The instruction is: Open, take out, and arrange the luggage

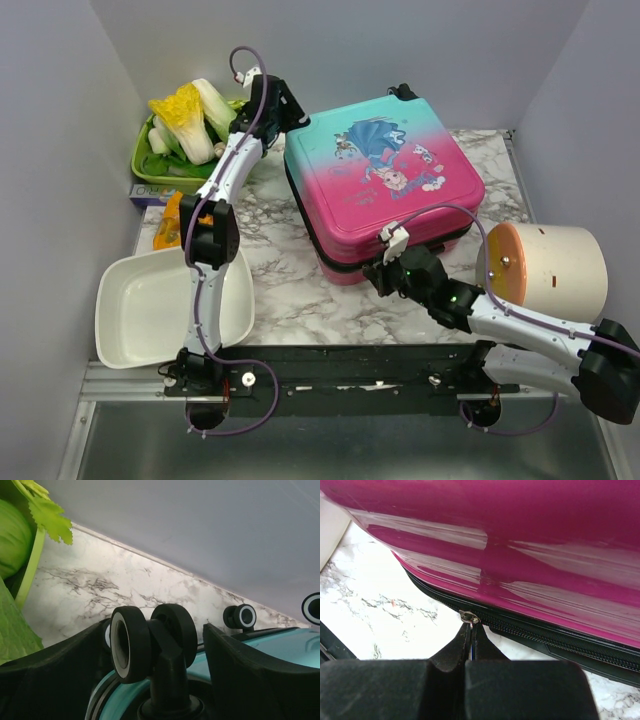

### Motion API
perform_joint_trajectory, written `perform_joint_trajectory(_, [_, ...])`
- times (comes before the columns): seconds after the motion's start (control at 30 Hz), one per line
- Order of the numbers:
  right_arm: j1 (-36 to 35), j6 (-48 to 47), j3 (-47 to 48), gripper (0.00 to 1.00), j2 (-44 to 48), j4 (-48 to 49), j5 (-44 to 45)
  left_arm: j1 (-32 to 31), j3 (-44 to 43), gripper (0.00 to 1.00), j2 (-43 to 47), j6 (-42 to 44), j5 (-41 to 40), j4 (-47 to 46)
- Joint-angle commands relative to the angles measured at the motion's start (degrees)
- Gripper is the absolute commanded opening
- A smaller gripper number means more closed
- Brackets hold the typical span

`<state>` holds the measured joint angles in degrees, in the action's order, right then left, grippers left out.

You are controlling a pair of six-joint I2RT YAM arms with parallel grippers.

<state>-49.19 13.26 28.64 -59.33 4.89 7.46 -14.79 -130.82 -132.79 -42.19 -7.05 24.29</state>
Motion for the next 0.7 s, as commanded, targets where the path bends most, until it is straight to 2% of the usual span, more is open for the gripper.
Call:
perform_joint_trajectory(0.0, [-0.12,-0.69,0.98,0.01,2.55,3.29,3.43,0.11,-2.41,0.82,-3.08,-2.28,0.28,-2.06])
perform_joint_trajectory(0.2, [-0.12,-0.07,0.54,0.01,3.96,3.03,5.1,0.11,0.57,0.79,-3.61,-2.36,1.95,-3.64])
perform_joint_trajectory(0.3, [-0.03,-0.16,0.62,0.01,4.13,2.76,5.98,0.11,1.45,0.67,-3.62,-2.8,4.58,-3.82])
perform_joint_trajectory(0.33, [-0.12,-0.16,0.62,0.01,4.14,2.59,6.33,0.11,2.23,0.58,-3.18,-3.24,5.28,-4.25])
perform_joint_trajectory(0.4, [-0.03,-0.07,0.97,0.01,4.31,1.97,7.12,0.11,3.73,0.5,-2.3,-3.95,6.96,-4.34])
perform_joint_trajectory(0.43, [-0.03,-0.07,1.06,0.01,4.4,1.8,7.3,0.11,6.26,0.41,-0.73,-4.64,7.05,-4.43])
perform_joint_trajectory(0.5, [-0.03,0.1,1.24,0.01,4.75,1.18,8.09,0.11,10.57,0.32,1.47,-5.0,6.96,-6.0])
perform_joint_trajectory(0.53, [-0.03,0.28,1.41,0.01,4.75,1.01,8.61,0.11,14.59,0.19,3.75,-5.52,7.05,-7.32])
perform_joint_trajectory(0.6, [-0.12,0.98,1.68,0.01,5.1,0.04,10.46,0.2,18.74,0.02,6.04,-5.88,6.87,-8.91])
perform_joint_trajectory(0.67, [-0.12,2.21,2.12,0.01,4.93,-1.27,12.47,0.2,25.51,0.0,10.17,-6.41,6.35,-11.98])
